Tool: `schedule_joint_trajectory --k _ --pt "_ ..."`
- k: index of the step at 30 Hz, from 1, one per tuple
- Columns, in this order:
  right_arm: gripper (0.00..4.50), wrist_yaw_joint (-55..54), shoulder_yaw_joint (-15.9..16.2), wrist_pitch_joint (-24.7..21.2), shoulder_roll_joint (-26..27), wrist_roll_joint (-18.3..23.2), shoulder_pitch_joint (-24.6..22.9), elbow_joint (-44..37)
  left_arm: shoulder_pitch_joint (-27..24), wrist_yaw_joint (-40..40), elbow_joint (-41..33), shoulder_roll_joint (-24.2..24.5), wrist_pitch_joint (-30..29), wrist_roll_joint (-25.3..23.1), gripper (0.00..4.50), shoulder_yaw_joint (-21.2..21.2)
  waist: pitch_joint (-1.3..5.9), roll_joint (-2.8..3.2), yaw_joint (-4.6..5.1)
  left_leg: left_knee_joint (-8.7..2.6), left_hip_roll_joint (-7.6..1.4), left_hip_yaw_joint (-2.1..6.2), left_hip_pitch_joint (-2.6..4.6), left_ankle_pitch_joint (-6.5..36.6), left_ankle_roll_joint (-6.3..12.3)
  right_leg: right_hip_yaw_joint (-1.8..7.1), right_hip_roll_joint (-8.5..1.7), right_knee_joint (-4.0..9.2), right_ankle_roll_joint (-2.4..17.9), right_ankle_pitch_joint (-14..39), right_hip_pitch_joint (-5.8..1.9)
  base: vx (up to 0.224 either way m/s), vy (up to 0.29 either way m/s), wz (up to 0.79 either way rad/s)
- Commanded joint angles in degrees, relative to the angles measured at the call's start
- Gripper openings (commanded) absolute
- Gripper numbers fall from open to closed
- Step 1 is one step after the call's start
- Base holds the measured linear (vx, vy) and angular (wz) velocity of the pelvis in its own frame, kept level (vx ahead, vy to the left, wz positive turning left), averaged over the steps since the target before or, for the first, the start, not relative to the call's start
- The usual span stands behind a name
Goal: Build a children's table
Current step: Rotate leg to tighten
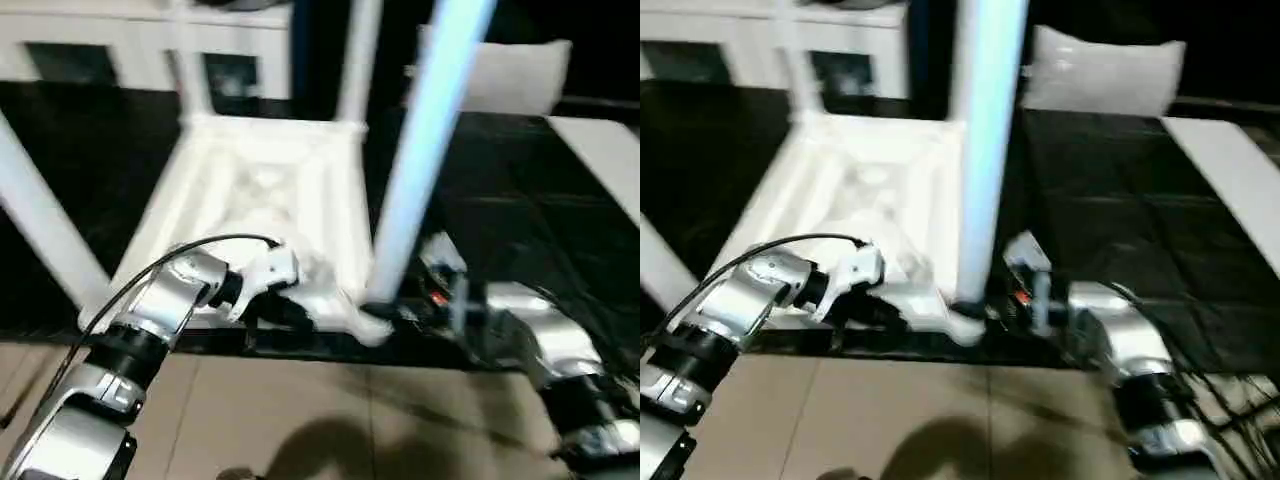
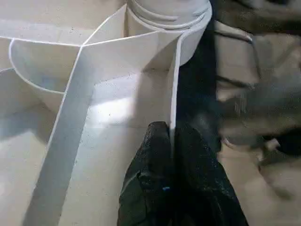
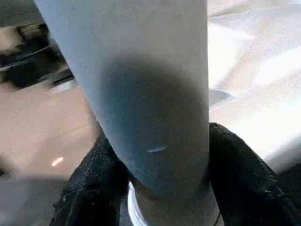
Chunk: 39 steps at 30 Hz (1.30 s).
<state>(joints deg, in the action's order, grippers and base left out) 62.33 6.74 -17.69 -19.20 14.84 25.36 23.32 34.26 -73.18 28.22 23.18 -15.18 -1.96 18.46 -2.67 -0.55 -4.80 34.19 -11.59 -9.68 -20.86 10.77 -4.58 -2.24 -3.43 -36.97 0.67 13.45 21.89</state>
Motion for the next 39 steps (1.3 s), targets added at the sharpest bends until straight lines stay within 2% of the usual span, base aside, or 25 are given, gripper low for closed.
schedule_joint_trajectory --k 1,2,3,4,6,7,8,9,12,14,16,18,19,23,24,26,27,32,33,34,36,39 --pt "2.13 -11.36 -0.9 -3.63 3.41 -2.53 2.65 3.79 -0.57 2.86 -4.35 -3.43 -4.15 1.85 0.0 -0.41 2.99 -0.08 -0.35 -4.55 -1.51 0.52 0.28 10.71 -0.89 2.24 -4.57 5.11 12.51 9.19 -2.6 0.0 0.0 0.0" --pt "2.13 -15.57 -1.41 -4.57 5.38 -3.1 3.81 4.98 -0.61 6.11 -4.92 -4.4 -5.86 1.25 0.0 -1.42 2.73 -0.45 0.33 -4.79 -1.25 0.62 -0.33 10.11 -1.05 2.02 -4.37 5.29 11.78 10.83 -2.8 0.0 0.0 0.0" --pt "2.13 -17.03 -1.56 -4.99 6.13 -3.28 4.23 5.41 -0.61 7.22 -5.12 -4.86 -6.64 1.2 0.0 -1.84 2.88 -0.18 0.85 -4.62 -1.29 0.55 0.13 10.35 -1.37 2.13 -4.52 5.49 11.49 12.4 -2.44 0.0 0.0 0.0" --pt "2.13 -19.0 -1.75 -5.61 7.17 -3.51 4.76 5.88 -0.65 8.63 -5.51 -5.51 -7.86 1.28 0.0 -2.41 2.94 -0.36 1.12 -4.42 -1.24 0.5 0.03 9.75 -1.09 2.18 -4.55 5.63 11.37 12.44 -2.59 0.0 0.0 0.0" --pt "2.13 -23.44 -3.01 -6.48 11.59 -2.33 6.47 7.74 -0.64 14.65 -6.34 -8.59 -10.54 0.53 0.0 -3.58 3.06 -0.35 1.47 -4.34 -1.26 0.39 -0.03 7.99 -0.5 2.29 -4.35 5.41 11.73 9.38 -2.55 0.0 0.0 0.0" --pt "2.47 -23.75 -3.27 -6.18 12.8 -1.79 6.73 7.93 -0.54 16.51 -6.28 -9.61 -10.95 0.34 0.0 -3.87 3.13 -0.24 1.57 -4.25 -1.3 0.31 0.03 7.03 -0.19 2.27 -4.2 5.3 12.27 6.71 -2.47 0.0 0.0 0.0" --pt "2.8 -24.24 -3.53 -5.74 13.86 -1.45 6.99 8.29 -0.28 18.91 -5.7 -10.84 -10.83 0.04 0.0 -4.3 3.24 -0.65 1.65 -4.17 -1.29 0.26 -0.03 6.35 0.13 2.25 -4.16 5.17 12.55 5.14 -2.6 0.0 0.0 0.0" --pt "2.8 -24.97 -3.45 -5.2 14.66 -1.74 7.15 8.6 0.02 21.72 -5.11 -12.2 -10.68 -0.27 0.0 -4.83 3.3 -0.33 1.38 -4.09 -1.26 0.24 0.03 5.13 0.8 2.23 -4.13 5.01 13.18 2.33 -2.63 0.0 0.0 0.0" --pt "3.03 -25.54 -3.41 -4.15 14.82 -2.58 6.82 8.53 0.3 23.75 -5.02 -13.12 -10.66 -0.43 0.0 -4.87 3.42 -0.33 1.08 -3.98 -1.26 0.12 0.05 3.61 2.23 2.17 -3.99 4.65 13.87 -2.57 -2.81 0.0 0.0 0.0" --pt "3.23 -25.33 -3.88 -3.89 14.54 -2.26 6.52 8.06 0.43 23.94 -4.79 -13.06 -10.29 -0.61 0.0 -4.77 3.43 -0.22 0.81 -4.01 -1.3 0.1 0.08 3.46 2.73 2.16 -4.06 4.62 13.85 -3.25 -2.84 0.0 0.0 0.0" --pt "3.42 -20.51 -5.11 -1.2 10.43 -1.3 4.16 5.14 0.49 21.93 -4.33 -11.31 -8.74 -1.55 0.0 -3.78 3.4 0.12 0.48 -3.99 -1.4 0.09 0.2 4.62 2.64 2.23 -4.14 4.84 13.46 -2.84 -2.87 0.0 0.0 0.0" --pt "3.59 -17.44 -4.88 -0.11 8.7 -1.3 3.12 4.02 0.36 21.4 -4.34 -10.76 -8.5 -1.85 0.0 -3.51 3.52 -0.02 0.13 -3.9 -1.48 0.08 0.21 4.27 3.02 2.24 -4.1 4.55 13.78 -4.77 -3.04 0.0 0.0 0.0" --pt "3.59 -16.51 -4.73 0.2 8.23 -1.32 2.83 3.71 0.34 21.23 -4.3 -10.61 -8.25 -1.91 0.0 -3.43 3.5 0.11 -0.12 -3.87 -1.48 0.08 0.17 3.94 3.34 2.19 -4.11 4.54 13.9 -5.57 -2.98 0.0 0.0 0.0" --pt "4.0 -5.98 -5.65 2.47 -0.39 0.19 -0.63 0.64 0.44 17.04 -2.44 -7.34 -3.41 -2.63 0.0 -1.43 3.58 -0.03 -1.03 -3.64 -1.52 0.0 0.32 3.57 4.41 2.19 -4.1 4.44 14.01 -6.98 -3.04 0.0 0.0 0.0" --pt "4.09 -4.49 -5.68 3.08 -2.17 -0.08 -1.02 0.54 0.42 15.4 -2.18 -6.54 -1.98 -2.7 0.0 -0.82 3.51 -0.1 -1.21 -3.69 -1.42 0.03 0.14 3.88 4.63 2.1 -4.01 4.5 13.85 -6.6 -3.19 0.0 0.0 0.0" --pt "4.09 -1.23 -5.53 4.83 -5.11 -0.39 -1.8 0.1 0.35 11.83 -1.71 -5.02 1.03 -2.68 0.0 0.44 3.42 -0.06 -1.24 -3.81 -1.49 0.06 0.19 4.93 4.25 2.04 -4.16 4.65 13.65 -4.6 -3.05 0.0 0.0 0.0" --pt "4.09 0.79 -5.43 5.91 -6.47 -0.34 -2.2 -0.24 0.25 9.56 -1.57 -4.08 3.14 -2.74 0.0 1.32 3.41 -0.26 -1.25 -3.78 -1.49 0.03 0.19 5.52 4.18 2.01 -4.18 4.73 13.56 -3.23 -3.08 0.0 0.0 0.0" --pt "4.09 7.38 -5.49 6.62 -9.94 1.01 -2.32 -0.97 -0.07 1.63 -1.87 -0.75 7.28 -2.84 0.0 4.41 3.43 -0.13 -1.33 -3.67 -1.59 -0.03 0.23 5.19 4.82 1.92 -4.12 4.59 14.23 -3.73 -2.92 0.0 0.0 0.0" --pt "4.09 8.3 -5.33 6.86 -10.37 1.21 -2.28 -0.96 -0.04 0.59 -1.78 -0.33 7.95 -2.66 0.0 4.81 3.51 0.06 -1.42 -3.65 -1.73 -0.03 0.26 4.94 4.93 1.9 -4.08 4.44 14.47 -4.21 -2.88 0.0 0.0 0.0" --pt "3.8 11.13 -4.55 6.67 -11.24 1.82 -2.12 -1.37 0.04 -2.04 -1.8 0.51 9.69 -2.13 0.0 5.68 3.54 0.04 -1.7 -3.57 -1.75 -0.05 0.34 4.86 5.16 1.86 -4.05 4.41 14.71 -4.62 -2.83 0.0 0.0 0.0" --pt "3.8 13.6 -3.69 6.44 -11.65 2.4 -2.08 -1.91 0.1 -4.28 -1.77 1.09 11.31 -1.92 0.0 6.46 3.6 0.17 -2.16 -3.51 -1.92 -0.11 0.5 4.56 5.34 1.85 -4.09 4.19 15.19 -5.33 -2.61 0.0 0.0 0.0" --pt "3.55 16.26 -2.37 6.22 -11.64 3.03 -2.15 -2.84 0.12 -6.82 -1.83 1.55 12.86 -1.82 0.0 7.38 3.62 0.12 -2.95 -3.49 -2.1 -0.11 0.59 4.59 5.23 1.81 -4.18 4.09 15.36 -5.22 -2.48 0.0 0.0 0.0"
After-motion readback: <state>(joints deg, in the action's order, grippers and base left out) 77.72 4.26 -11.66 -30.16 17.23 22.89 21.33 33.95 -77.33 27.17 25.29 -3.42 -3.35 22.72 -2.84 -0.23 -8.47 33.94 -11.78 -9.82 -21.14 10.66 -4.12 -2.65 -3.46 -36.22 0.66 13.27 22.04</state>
